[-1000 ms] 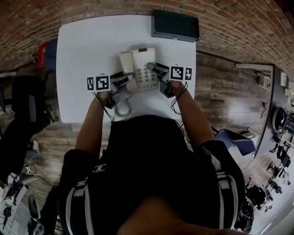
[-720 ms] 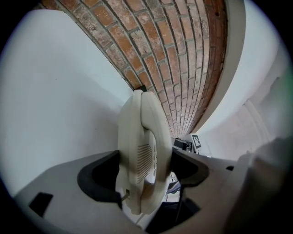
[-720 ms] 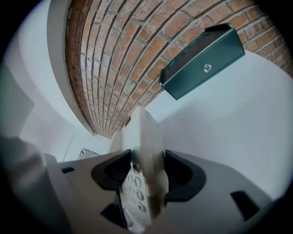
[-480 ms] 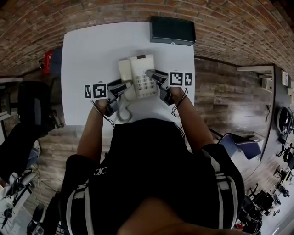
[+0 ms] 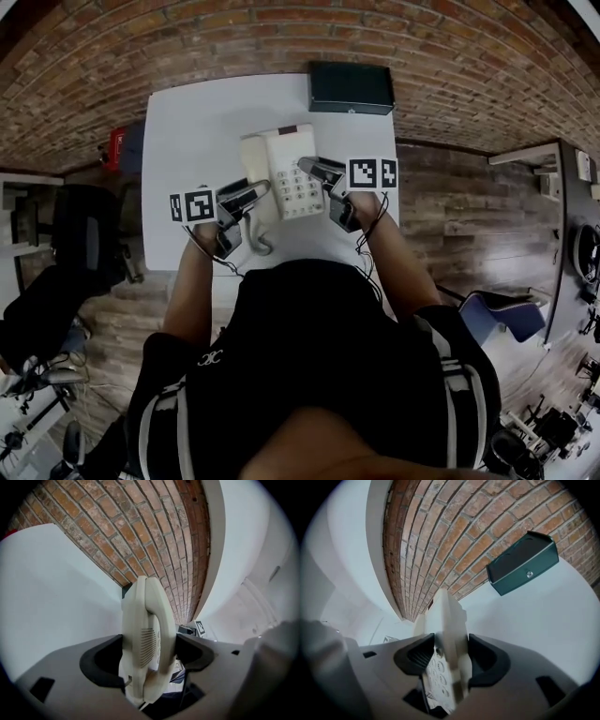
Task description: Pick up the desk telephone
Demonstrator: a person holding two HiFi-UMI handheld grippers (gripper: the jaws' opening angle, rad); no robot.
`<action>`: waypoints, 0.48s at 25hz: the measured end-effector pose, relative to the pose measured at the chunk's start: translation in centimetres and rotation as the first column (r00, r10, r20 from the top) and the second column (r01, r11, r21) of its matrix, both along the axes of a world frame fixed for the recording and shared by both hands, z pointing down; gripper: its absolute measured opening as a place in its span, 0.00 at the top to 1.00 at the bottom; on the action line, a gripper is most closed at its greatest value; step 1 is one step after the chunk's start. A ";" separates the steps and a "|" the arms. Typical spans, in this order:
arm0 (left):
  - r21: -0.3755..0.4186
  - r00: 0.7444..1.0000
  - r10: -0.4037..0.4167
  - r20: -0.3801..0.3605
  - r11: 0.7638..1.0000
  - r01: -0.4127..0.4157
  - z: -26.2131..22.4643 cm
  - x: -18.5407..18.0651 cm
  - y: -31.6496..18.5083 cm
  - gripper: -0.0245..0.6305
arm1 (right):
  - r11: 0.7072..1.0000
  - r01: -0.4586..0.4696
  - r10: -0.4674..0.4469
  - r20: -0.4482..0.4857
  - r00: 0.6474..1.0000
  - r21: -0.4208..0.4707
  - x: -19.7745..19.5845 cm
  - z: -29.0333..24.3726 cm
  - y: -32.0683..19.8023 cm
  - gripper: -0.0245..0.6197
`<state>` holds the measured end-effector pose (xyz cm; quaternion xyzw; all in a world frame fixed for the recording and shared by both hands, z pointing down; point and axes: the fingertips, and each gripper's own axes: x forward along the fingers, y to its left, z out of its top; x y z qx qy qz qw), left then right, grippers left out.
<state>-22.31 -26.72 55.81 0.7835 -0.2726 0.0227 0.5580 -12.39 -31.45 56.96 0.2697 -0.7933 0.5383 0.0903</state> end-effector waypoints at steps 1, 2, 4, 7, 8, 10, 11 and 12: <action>0.012 1.000 -0.002 -0.001 1.000 0.002 -0.7 0.0 0.0 0.42 | 1.000 -0.004 0.004 0.001 1.000 0.006 0.1 -0.7 0.0 0.63; 0.025 1.000 -0.002 0.000 1.000 0.002 -1.5 0.0 0.0 0.42 | 1.000 -0.007 0.007 0.004 1.000 0.014 0.1 -1.5 0.1 0.63; 0.042 1.000 0.007 0.008 0.999 -0.007 -2.9 0.3 0.2 0.42 | 0.999 -0.008 0.007 0.011 1.000 0.032 0.4 -3.0 0.3 0.63; 0.042 1.000 0.015 0.016 0.999 -0.016 -4.4 0.8 1.0 0.42 | 0.999 -0.009 0.008 0.015 1.000 0.039 0.8 -4.5 1.1 0.63; 0.040 1.000 0.015 0.016 0.999 -0.015 -4.8 0.9 1.2 0.42 | 0.999 -0.012 0.012 0.015 1.000 0.038 0.9 -4.8 1.3 0.63; 0.039 1.000 0.014 0.016 0.999 -0.015 -5.4 1.1 1.4 0.42 | 0.999 -0.023 0.022 0.014 1.000 0.037 1.2 -5.4 1.6 0.63; 0.038 1.000 0.015 0.015 0.999 -0.016 -5.6 1.2 1.5 0.42 | 0.999 -0.026 0.025 0.012 1.000 0.038 1.3 -5.6 1.7 0.63; 0.036 1.000 0.017 0.013 0.999 -0.018 -5.8 1.4 1.6 0.42 | 0.999 -0.026 0.026 0.009 1.000 0.038 1.5 -5.8 1.8 0.63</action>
